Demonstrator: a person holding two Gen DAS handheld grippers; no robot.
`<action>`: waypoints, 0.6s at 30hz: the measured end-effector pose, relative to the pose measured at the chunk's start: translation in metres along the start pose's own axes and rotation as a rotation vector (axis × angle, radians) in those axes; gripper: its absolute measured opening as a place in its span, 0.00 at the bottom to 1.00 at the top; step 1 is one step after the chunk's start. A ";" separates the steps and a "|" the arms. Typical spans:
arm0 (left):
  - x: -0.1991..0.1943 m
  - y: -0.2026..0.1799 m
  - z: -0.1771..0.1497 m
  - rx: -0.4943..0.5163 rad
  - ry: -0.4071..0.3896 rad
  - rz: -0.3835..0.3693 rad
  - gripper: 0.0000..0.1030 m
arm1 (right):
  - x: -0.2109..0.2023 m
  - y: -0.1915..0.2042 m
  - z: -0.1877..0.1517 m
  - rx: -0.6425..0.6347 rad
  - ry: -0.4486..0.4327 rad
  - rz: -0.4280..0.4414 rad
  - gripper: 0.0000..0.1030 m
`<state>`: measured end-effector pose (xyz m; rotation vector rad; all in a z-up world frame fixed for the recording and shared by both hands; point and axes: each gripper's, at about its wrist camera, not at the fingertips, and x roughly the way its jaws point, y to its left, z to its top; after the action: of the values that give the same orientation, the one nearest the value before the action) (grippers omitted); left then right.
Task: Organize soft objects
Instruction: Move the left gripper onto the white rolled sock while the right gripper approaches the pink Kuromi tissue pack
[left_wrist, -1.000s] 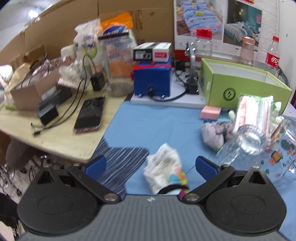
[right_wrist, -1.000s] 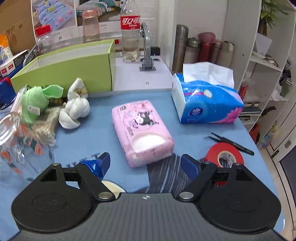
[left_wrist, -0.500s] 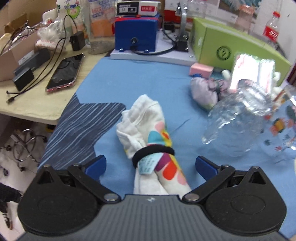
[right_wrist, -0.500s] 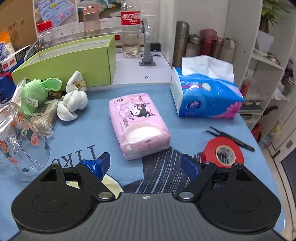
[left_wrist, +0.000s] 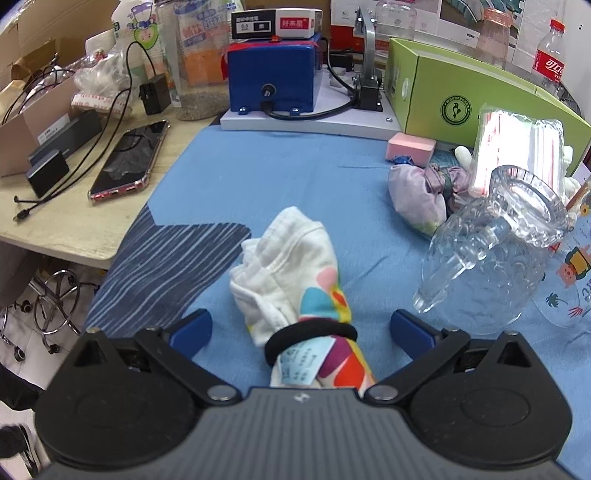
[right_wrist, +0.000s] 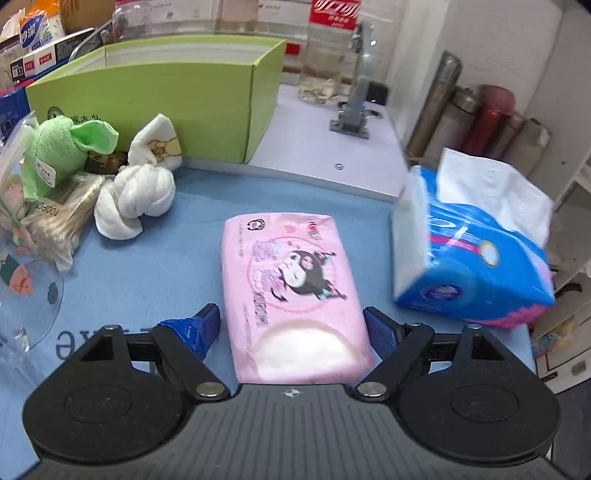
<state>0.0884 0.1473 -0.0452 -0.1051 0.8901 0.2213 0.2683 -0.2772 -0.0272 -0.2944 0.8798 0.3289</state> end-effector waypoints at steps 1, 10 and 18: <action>0.000 0.000 0.000 0.003 -0.004 -0.002 0.99 | 0.003 -0.002 0.002 0.014 0.000 0.013 0.68; 0.002 -0.001 0.000 0.010 -0.023 -0.007 0.99 | 0.008 -0.013 -0.011 0.096 -0.077 0.083 0.70; 0.001 0.001 -0.004 0.036 -0.049 -0.030 0.99 | 0.011 -0.009 -0.009 0.136 -0.082 0.049 0.74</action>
<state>0.0855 0.1473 -0.0485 -0.0796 0.8430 0.1790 0.2718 -0.2872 -0.0401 -0.1322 0.8256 0.3228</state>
